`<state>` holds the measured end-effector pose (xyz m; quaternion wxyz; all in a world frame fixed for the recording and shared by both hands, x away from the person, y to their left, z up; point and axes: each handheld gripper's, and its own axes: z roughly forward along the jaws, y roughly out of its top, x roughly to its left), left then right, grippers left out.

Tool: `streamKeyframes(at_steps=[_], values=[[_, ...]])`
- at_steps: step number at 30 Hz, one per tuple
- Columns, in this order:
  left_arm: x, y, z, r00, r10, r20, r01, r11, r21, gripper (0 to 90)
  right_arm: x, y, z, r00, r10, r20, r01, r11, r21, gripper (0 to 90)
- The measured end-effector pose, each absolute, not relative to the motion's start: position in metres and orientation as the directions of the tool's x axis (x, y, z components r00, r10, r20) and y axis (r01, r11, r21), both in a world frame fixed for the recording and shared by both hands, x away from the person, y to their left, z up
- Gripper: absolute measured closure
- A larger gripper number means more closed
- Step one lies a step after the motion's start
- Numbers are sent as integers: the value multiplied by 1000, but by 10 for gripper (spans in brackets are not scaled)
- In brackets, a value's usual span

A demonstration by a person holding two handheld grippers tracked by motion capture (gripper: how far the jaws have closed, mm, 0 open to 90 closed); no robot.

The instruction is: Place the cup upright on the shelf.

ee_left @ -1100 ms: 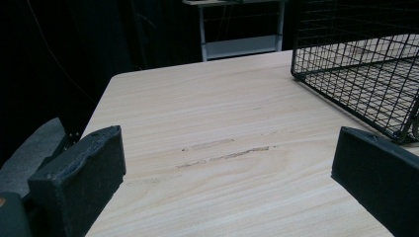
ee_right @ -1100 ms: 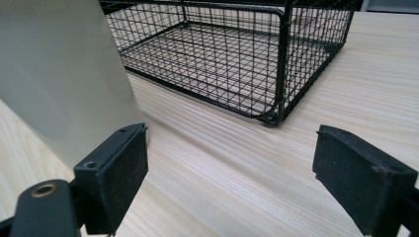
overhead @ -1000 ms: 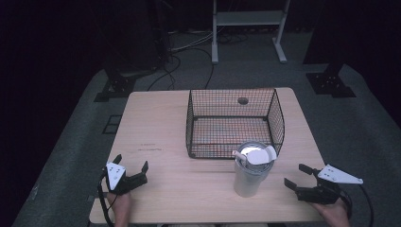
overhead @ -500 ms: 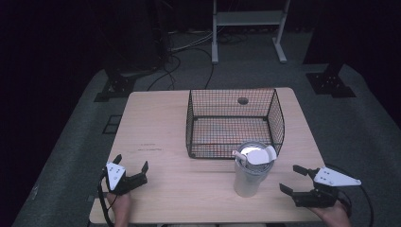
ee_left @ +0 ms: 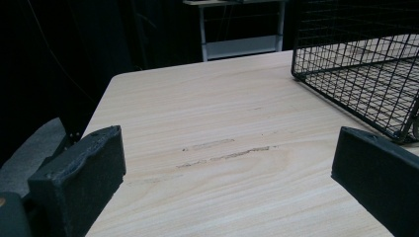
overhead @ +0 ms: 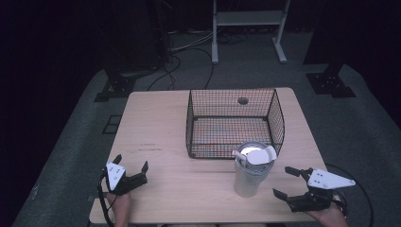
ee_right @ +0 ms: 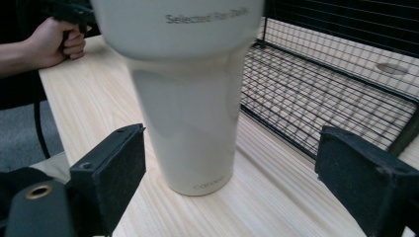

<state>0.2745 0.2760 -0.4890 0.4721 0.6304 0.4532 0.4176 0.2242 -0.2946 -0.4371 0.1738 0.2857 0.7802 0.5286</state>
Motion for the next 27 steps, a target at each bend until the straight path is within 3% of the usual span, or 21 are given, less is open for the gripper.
streamKeyframes(at_steps=[27], values=[[274, 276, -489, 242, 965, 98, 176, -142, 974, 0, 226, -260, -433, -852, 522, 27, 218, 308, 926, 106]])
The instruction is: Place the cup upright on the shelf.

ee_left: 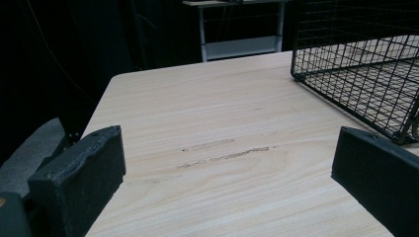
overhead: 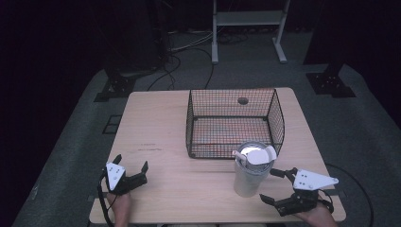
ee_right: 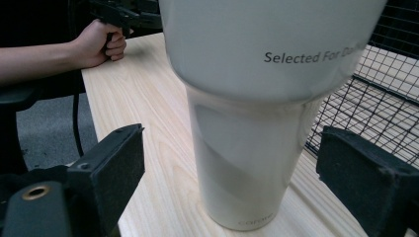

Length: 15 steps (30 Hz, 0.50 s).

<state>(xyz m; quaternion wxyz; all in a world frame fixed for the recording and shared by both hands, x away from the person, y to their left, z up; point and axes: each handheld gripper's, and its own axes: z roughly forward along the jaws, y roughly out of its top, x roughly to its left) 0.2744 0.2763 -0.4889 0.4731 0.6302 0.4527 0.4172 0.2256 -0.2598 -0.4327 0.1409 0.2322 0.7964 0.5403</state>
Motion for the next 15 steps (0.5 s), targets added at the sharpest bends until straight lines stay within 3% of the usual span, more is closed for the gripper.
streamKeyframes(at_steps=[15], values=[[274, 276, -489, 244, 965, 98, 175, -143, 974, 0, 238, -247, -438, -850, 527, 12, 209, 317, 925, 106]])
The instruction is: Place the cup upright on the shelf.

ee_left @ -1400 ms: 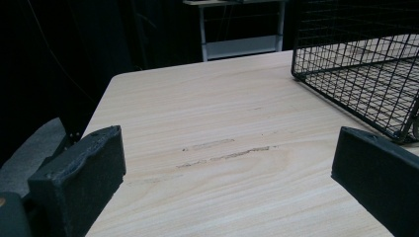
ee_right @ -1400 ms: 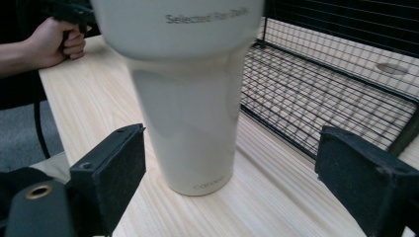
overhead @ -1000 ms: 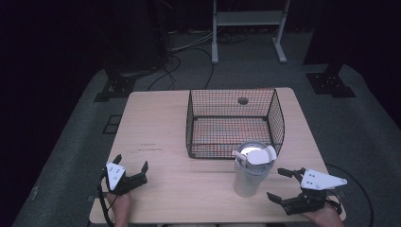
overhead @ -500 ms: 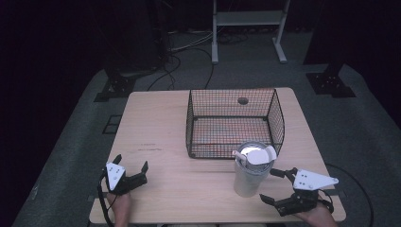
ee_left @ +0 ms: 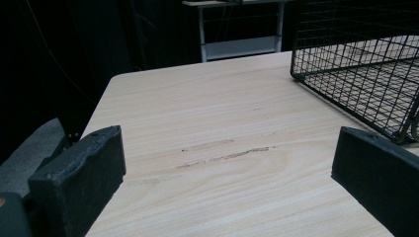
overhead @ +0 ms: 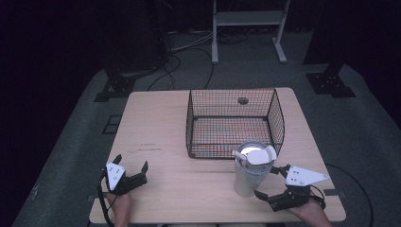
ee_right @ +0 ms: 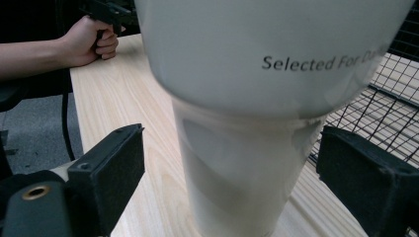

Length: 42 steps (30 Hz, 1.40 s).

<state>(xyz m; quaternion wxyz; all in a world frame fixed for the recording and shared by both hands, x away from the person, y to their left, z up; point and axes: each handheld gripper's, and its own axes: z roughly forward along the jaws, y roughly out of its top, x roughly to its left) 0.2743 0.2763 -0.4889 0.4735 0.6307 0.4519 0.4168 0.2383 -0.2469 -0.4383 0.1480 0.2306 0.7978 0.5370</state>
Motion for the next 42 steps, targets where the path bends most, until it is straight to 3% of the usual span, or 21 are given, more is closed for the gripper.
streamKeyframes(at_steps=[42], values=[[274, 276, -489, 248, 964, 101, 171, -146, 974, 0, 262, -224, -449, -839, 544, 15, 160, 219, 963, 60]])
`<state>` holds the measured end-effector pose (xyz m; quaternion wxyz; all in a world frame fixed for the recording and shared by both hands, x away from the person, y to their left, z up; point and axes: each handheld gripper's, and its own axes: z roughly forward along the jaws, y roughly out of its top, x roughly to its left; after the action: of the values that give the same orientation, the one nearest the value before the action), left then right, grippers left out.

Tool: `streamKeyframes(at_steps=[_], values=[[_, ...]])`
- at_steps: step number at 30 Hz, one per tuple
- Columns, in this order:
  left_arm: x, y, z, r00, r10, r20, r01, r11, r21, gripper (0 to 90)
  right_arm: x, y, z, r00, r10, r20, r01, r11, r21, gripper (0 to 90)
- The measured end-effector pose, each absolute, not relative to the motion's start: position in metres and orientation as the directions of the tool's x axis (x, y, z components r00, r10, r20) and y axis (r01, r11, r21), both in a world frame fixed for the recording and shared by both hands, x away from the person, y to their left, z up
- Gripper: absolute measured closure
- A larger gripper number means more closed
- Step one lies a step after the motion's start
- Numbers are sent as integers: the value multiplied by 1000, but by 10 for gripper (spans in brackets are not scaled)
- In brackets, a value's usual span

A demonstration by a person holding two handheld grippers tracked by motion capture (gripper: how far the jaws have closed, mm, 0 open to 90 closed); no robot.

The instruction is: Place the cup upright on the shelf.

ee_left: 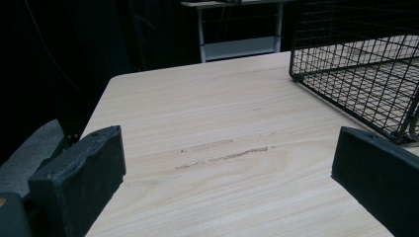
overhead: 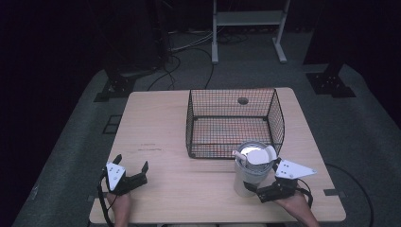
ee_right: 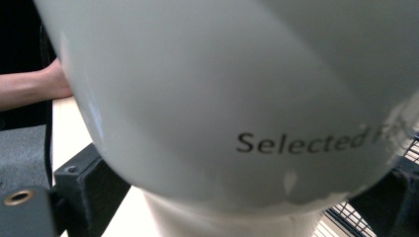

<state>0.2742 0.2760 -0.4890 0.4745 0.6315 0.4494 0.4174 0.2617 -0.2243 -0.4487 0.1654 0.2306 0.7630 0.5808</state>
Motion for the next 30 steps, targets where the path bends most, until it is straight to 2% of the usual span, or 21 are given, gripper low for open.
streamKeyframes(at_steps=[30], values=[[274, 276, -489, 248, 964, 98, 172, -144, 974, 0, 267, -218, -453, -849, 528, 15, 143, 204, 968, 73]])
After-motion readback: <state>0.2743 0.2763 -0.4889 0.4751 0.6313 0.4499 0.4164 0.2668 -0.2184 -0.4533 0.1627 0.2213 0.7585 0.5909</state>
